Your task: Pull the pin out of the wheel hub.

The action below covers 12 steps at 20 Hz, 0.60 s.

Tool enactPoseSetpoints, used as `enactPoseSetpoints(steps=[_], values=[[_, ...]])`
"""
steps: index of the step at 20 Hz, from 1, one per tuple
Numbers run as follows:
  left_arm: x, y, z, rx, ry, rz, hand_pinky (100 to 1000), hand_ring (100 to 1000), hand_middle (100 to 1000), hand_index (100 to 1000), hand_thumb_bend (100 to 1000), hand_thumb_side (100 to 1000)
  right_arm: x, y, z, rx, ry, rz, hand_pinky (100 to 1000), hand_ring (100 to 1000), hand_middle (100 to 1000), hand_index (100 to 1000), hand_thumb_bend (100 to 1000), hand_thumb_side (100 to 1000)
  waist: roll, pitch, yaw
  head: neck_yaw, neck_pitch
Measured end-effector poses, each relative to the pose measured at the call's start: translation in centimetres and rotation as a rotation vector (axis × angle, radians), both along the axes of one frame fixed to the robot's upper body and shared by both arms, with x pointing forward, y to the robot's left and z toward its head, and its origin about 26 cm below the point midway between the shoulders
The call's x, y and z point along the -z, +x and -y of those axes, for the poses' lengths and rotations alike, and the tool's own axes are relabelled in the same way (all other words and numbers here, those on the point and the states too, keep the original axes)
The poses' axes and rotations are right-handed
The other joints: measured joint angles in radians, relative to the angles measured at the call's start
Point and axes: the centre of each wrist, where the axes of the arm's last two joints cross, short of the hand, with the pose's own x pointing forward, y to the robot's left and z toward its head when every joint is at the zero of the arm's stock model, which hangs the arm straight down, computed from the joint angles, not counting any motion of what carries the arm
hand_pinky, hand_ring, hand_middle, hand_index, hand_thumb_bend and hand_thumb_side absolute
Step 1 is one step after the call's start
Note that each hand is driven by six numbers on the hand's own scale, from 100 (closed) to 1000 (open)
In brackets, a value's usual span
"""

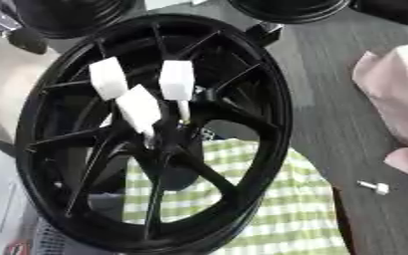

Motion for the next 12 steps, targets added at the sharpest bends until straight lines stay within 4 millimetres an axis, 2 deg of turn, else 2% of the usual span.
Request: enactPoseSetpoints(steps=[7, 8, 12], values=[[1.0, 0.9, 1.3, 0.001, 0.022, -0.027, 853, 852, 770, 860, 761, 472, 0.1, 0.1, 0.1, 0.004, 0.001, -0.004, 846, 720, 664, 763, 334, 394, 0.003, 0.0, 0.0, 0.005, 0.012], [1.2, 1.1, 1.4, -0.003, 0.025, -0.033, 853, 851, 767, 857, 762, 442, 0.1, 0.1, 0.1, 0.003, 0.001, -0.004, 846, 720, 664, 763, 331, 398, 0.003, 0.0, 0.0, 0.006, 0.015], [2.3, 2.1, 1.9, -0.028, 0.039, -0.068, 853, 851, 767, 853, 755, 465, 0.1, 0.1, 0.1, 0.001, -0.001, -0.003, 846, 720, 664, 763, 333, 393, 0.006, 0.001, 0.0, 0.01, 0.017]])
